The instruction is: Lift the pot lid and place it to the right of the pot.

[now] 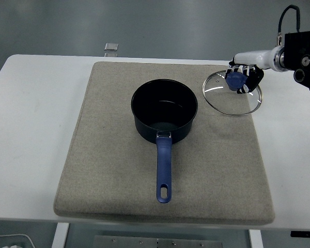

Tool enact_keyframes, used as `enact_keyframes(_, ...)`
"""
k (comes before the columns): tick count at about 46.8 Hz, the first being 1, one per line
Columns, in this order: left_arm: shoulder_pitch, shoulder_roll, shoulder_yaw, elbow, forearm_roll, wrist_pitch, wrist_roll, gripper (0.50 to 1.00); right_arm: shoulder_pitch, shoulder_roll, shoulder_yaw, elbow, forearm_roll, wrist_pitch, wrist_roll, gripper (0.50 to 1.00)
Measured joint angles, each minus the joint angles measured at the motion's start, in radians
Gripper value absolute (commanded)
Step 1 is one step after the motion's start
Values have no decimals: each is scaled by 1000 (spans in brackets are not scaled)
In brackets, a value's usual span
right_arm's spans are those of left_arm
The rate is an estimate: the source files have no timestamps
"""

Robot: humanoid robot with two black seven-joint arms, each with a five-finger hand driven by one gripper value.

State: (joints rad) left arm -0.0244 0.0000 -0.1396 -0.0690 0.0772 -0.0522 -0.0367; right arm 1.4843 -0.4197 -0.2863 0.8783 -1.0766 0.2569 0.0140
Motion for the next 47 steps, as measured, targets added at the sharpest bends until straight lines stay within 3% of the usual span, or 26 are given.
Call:
enact_keyframes(6, 0, 0, 0, 0, 0, 0, 0, 1000, -3, 9, -1, 0, 1, -2, 0, 500)
enact_keyframes(11, 0, 0, 0, 0, 1, 0, 0, 1000, -17, 13, -1, 0, 1, -12, 0, 572)
enact_keyframes(21, 0, 0, 0, 0, 1, -1, 0, 1000, -48, 16, -16, -1, 0, -67, 0, 615)
enact_keyframes(33, 0, 0, 0, 0, 1, 0, 0, 1000, -51, 16, -22, -1, 2, -87, 0, 850)
enact_keyframes(39, 0, 0, 0, 0, 1, 0, 0, 1000, -50, 16, -20, -1, 10, -83, 1, 897)
enact_keyframes(47, 0, 0, 0, 0, 1, 0, 0, 1000, -38, 15, -2, 3, 19, -75, 8, 899)
